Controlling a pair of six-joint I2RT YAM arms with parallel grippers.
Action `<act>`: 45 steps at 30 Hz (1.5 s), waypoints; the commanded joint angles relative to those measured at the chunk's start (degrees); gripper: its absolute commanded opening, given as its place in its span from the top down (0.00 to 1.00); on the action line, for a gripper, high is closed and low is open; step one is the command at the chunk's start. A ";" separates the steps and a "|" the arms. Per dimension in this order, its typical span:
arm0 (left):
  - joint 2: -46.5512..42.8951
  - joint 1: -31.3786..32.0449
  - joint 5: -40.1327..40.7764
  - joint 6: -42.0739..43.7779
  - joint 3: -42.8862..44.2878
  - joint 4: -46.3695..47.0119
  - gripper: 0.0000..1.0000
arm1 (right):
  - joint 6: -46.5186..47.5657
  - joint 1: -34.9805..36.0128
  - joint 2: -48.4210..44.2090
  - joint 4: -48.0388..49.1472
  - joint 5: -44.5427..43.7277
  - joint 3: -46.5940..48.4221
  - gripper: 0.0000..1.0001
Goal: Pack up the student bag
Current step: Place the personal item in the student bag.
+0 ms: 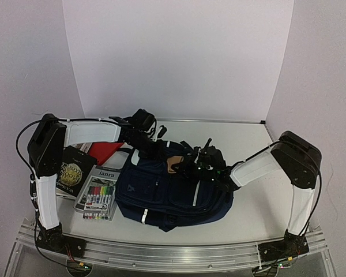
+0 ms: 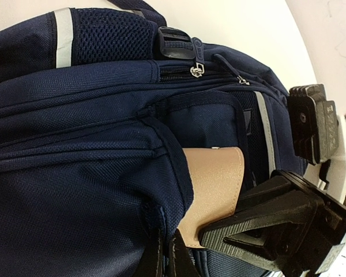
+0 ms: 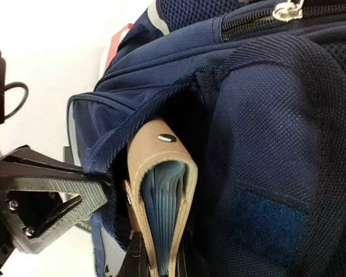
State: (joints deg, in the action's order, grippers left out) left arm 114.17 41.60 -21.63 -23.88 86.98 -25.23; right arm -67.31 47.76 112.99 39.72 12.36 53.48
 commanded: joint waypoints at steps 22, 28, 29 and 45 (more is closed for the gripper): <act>-15.87 -15.76 0.16 -0.54 -11.16 0.39 0.25 | -0.02 0.05 -2.78 13.22 6.32 -5.42 1.00; -12.15 -17.10 -1.25 0.20 -12.67 1.81 0.19 | 2.92 0.13 -2.67 4.53 4.60 -1.85 1.00; -11.54 -17.14 -1.62 0.34 -12.71 2.05 0.18 | 3.13 0.14 -2.55 4.03 4.60 -1.43 1.00; -2.92 -14.59 -21.29 -5.35 -17.02 14.72 0.78 | -0.34 0.23 3.63 8.46 9.25 3.96 1.00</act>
State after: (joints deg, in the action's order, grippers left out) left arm 109.78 23.62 -33.84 -27.27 70.49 -14.74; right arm -66.04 47.03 114.55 41.56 18.50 53.52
